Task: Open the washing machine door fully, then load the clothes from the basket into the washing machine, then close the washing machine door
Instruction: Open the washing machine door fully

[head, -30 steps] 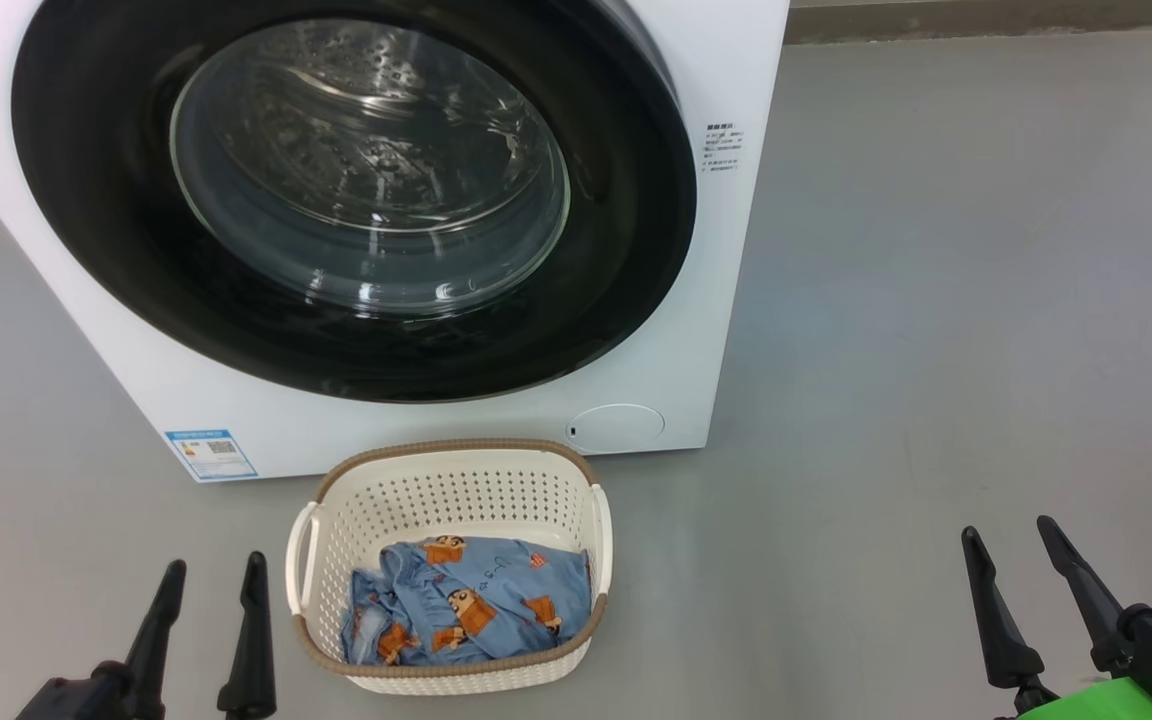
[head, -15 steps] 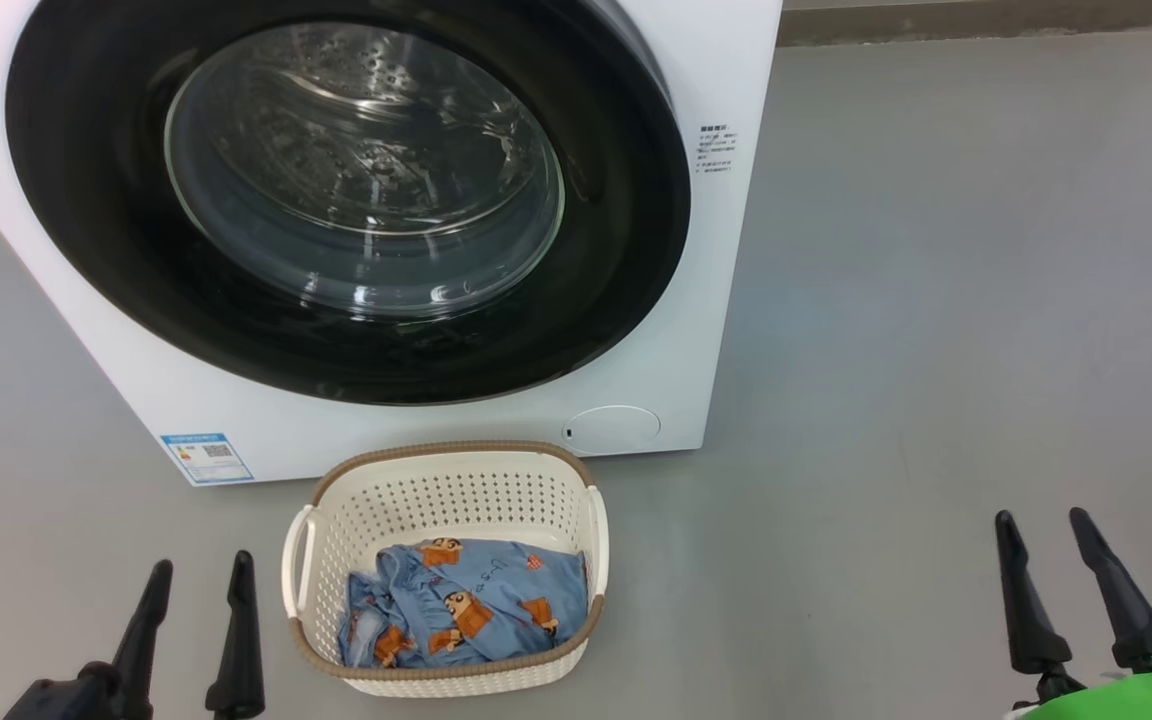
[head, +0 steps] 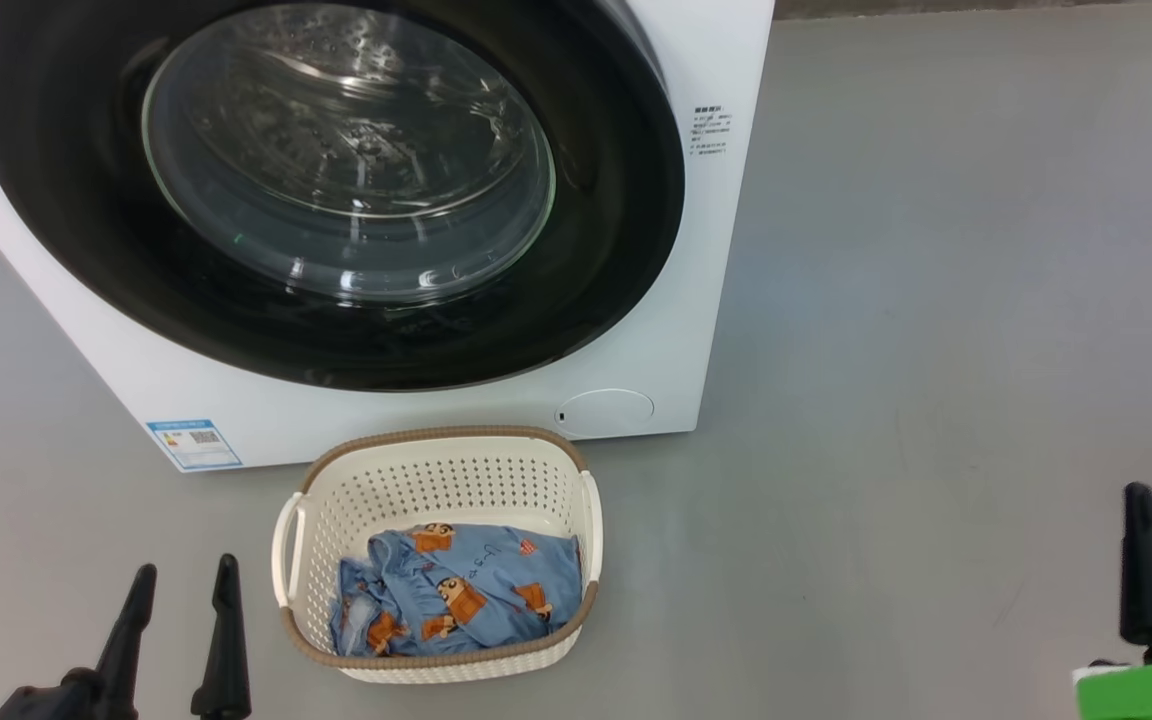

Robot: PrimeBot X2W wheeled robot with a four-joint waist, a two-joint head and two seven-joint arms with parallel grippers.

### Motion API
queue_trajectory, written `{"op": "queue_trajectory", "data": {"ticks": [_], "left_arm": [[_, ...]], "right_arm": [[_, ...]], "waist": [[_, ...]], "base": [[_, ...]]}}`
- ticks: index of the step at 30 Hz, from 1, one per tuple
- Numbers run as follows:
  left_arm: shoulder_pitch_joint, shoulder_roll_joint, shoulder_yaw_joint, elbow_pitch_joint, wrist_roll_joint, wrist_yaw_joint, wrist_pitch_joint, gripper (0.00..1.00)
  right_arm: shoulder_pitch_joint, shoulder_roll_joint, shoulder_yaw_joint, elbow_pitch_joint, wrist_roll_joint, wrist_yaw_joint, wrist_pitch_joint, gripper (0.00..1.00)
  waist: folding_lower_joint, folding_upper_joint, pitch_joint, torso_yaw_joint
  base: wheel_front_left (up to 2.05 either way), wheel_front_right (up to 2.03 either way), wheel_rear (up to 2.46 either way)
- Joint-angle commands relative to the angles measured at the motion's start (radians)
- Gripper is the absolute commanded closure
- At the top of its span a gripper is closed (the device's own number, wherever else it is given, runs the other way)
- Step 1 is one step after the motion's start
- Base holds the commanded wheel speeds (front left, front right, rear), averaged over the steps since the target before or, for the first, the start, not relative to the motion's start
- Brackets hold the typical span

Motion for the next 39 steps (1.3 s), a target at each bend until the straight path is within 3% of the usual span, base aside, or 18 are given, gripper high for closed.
{"op": "queue_trajectory", "data": {"ticks": [1, 7, 14, 21, 27, 39], "left_arm": [[-0.019, 0.021, 0.038, -0.031, -0.002, -0.003, -0.006, 0.0], [-0.017, 0.03, 0.037, -0.039, -0.005, -0.003, -0.006, 0.0], [-0.016, 0.049, 0.028, -0.053, -0.009, -0.003, -0.006, 0.0], [-0.021, 0.071, 0.021, -0.073, -0.014, -0.003, -0.006, 0.0], [-0.03, 0.088, 0.011, -0.092, -0.015, -0.003, -0.006, 0.0], [-0.064, 0.101, -0.002, -0.118, -0.019, -0.003, -0.006, 0.0]], "right_arm": [[-0.047, -0.011, 0.008, -0.026, 0.052, 0.002, -0.012, 1.0], [-0.08, -0.02, -0.038, 0.003, 0.361, 0.002, -0.012, 1.0], [-0.137, -0.12, -0.01, 0.061, 0.771, 0.002, -0.005, 1.0], [-0.219, -0.193, -0.049, 0.057, 1.081, 0.002, 0.119, 1.0], [-0.309, -0.204, -0.118, 0.069, 1.214, 0.002, 0.3, 1.0], [-0.491, -0.206, -0.18, 0.156, 1.21, 0.002, 0.543, 1.0]], "waist": [[0.0, 0.0, 0.005, 0.0], [0.0, 0.0, 0.032, 0.002], [0.0, 0.0, 0.086, 0.009], [0.0, 0.0, 0.15, 0.028], [0.0, 0.0, 0.211, 0.046], [0.0, 0.0, 0.302, 0.088]], "base": [[0.0, 0.0, 0.0], [0.0, 0.0, 0.0], [0.0, 0.0, 0.0], [0.0, 0.0, 0.0], [0.0, 0.0, 0.0], [0.0, 0.0, 0.0]]}}
